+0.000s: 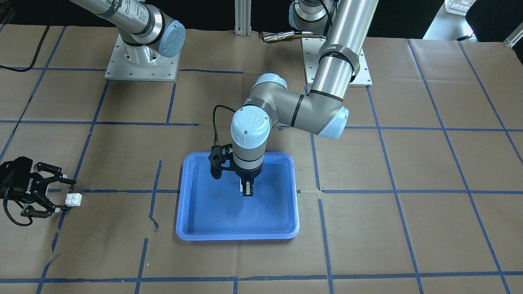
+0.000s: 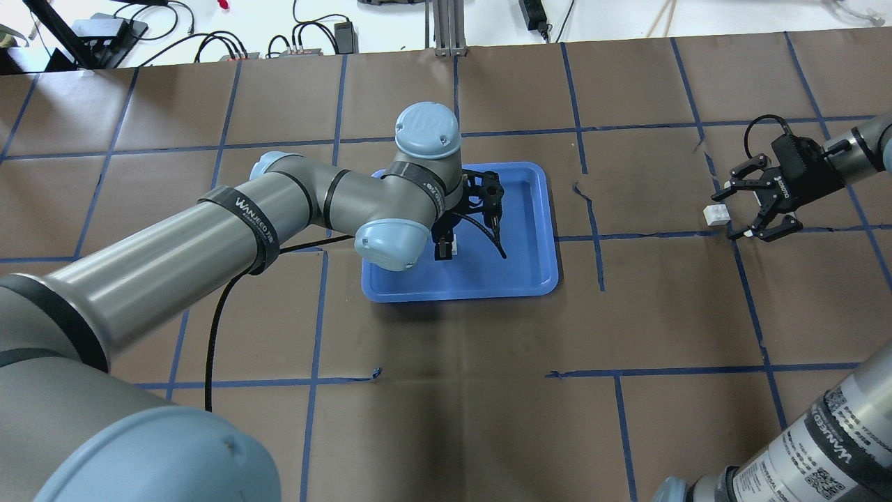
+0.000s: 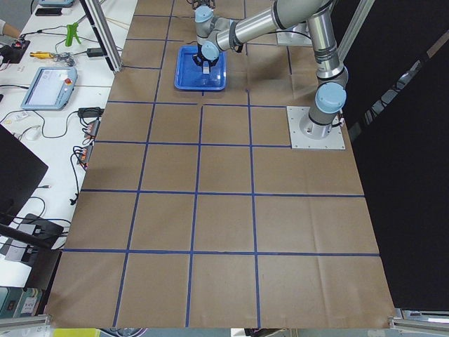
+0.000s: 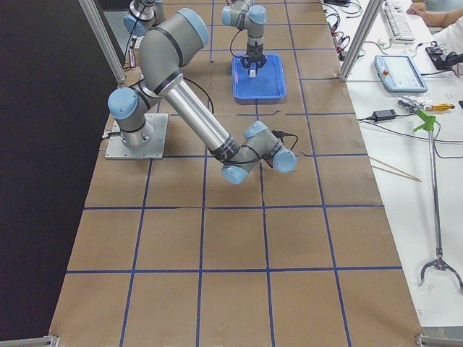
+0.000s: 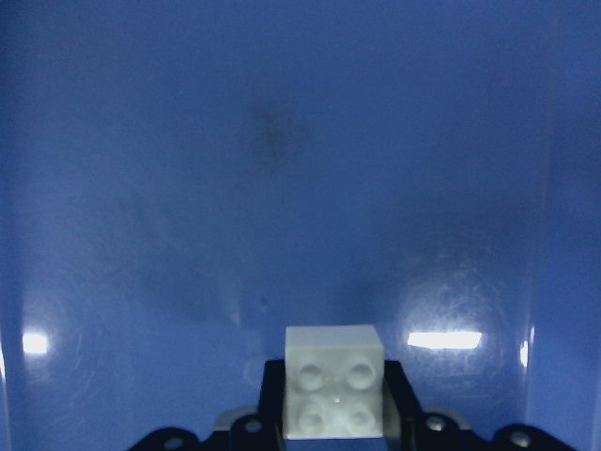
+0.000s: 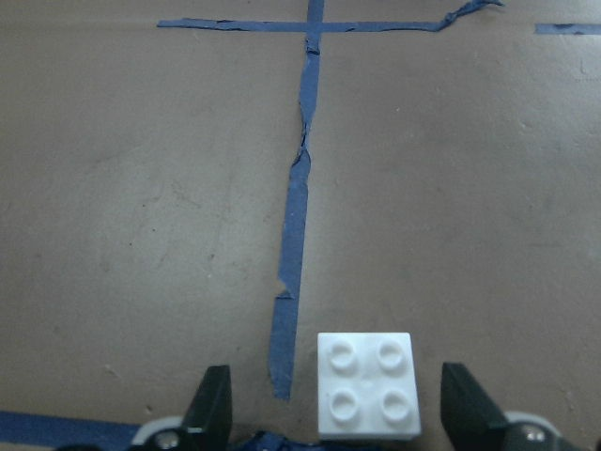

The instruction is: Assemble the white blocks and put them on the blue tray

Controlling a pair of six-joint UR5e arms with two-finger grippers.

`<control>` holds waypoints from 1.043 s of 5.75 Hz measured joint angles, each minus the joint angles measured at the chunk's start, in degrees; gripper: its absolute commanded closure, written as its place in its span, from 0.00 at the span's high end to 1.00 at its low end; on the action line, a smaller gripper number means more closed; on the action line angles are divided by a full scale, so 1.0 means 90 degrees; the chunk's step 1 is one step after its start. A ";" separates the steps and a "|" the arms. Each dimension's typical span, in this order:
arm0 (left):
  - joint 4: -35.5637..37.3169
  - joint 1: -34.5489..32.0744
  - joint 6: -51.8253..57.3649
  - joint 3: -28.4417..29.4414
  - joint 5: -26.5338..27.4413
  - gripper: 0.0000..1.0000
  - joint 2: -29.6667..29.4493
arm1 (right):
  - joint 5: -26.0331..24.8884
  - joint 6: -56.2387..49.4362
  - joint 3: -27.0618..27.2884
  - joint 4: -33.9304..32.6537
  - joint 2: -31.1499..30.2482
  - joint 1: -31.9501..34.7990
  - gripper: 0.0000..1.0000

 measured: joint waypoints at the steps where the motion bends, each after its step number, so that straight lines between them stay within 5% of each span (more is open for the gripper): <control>1: 0.0033 0.0000 -0.0016 -0.0003 -0.0024 0.88 -0.0021 | -0.0026 -0.0033 -0.0004 -0.0008 -0.0003 -0.0010 0.37; 4: -0.0184 -0.0003 -0.0118 0.0039 -0.0068 0.95 0.0243 | -0.0082 -0.0101 -0.0053 -0.0147 -0.0030 -0.0015 0.32; 6: -0.1844 0.0052 -0.0102 0.0433 -0.0218 0.95 0.1331 | -0.0094 0.0027 -0.0155 -0.0083 -0.0453 0.0014 0.31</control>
